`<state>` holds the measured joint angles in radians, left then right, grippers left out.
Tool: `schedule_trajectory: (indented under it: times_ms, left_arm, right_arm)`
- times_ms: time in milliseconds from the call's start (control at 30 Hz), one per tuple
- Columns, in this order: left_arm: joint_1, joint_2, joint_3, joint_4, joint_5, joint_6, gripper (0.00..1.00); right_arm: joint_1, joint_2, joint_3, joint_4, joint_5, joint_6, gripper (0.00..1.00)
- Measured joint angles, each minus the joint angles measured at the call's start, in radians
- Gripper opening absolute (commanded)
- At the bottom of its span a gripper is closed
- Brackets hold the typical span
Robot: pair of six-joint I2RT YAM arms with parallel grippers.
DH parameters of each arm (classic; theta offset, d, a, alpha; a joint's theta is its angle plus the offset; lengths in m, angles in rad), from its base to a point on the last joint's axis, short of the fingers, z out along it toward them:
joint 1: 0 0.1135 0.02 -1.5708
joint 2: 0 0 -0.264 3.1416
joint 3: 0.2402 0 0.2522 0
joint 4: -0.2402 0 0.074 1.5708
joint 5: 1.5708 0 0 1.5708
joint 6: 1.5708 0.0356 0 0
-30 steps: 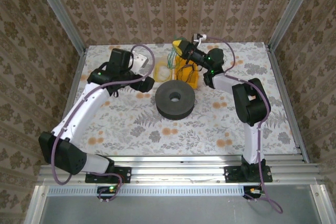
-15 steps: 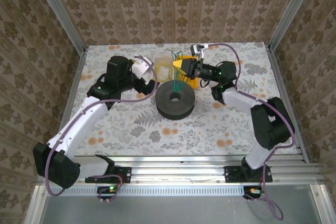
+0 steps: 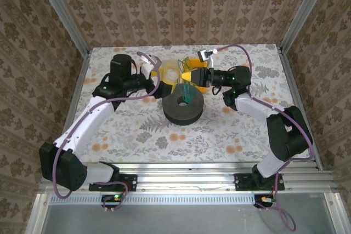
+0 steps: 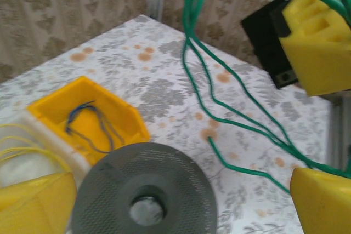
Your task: Wrap the cables
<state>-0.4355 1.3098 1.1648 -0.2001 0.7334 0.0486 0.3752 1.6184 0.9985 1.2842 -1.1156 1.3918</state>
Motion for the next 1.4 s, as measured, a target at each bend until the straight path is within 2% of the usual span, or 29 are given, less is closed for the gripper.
schedule_trajectory:
  times_ms: [200,500,667,1033,1400]
  left_arm:
    - [0.015,0.080,-0.068,0.174,0.155,-0.134,0.92]
    - [0.043,0.102,-0.121,0.456,0.270,-0.341,0.86]
    - [0.044,0.111,-0.129,0.587,0.313,-0.434,0.79]
    - [0.024,0.148,-0.133,0.605,0.322,-0.461,0.72]
    - [0.022,0.148,-0.146,0.613,0.323,-0.478,0.42]
  right_arm:
    - [0.026,0.000,0.042,0.000,-0.004,-0.023,0.00]
    - [0.032,0.009,0.069,0.000,-0.003,-0.042,0.00]
    - [0.036,0.033,0.071,0.000,-0.003,-0.055,0.00]
    - [0.048,0.040,0.140,-0.001,0.000,-0.062,0.00]
    - [0.048,0.069,0.154,-0.001,0.008,-0.082,0.00]
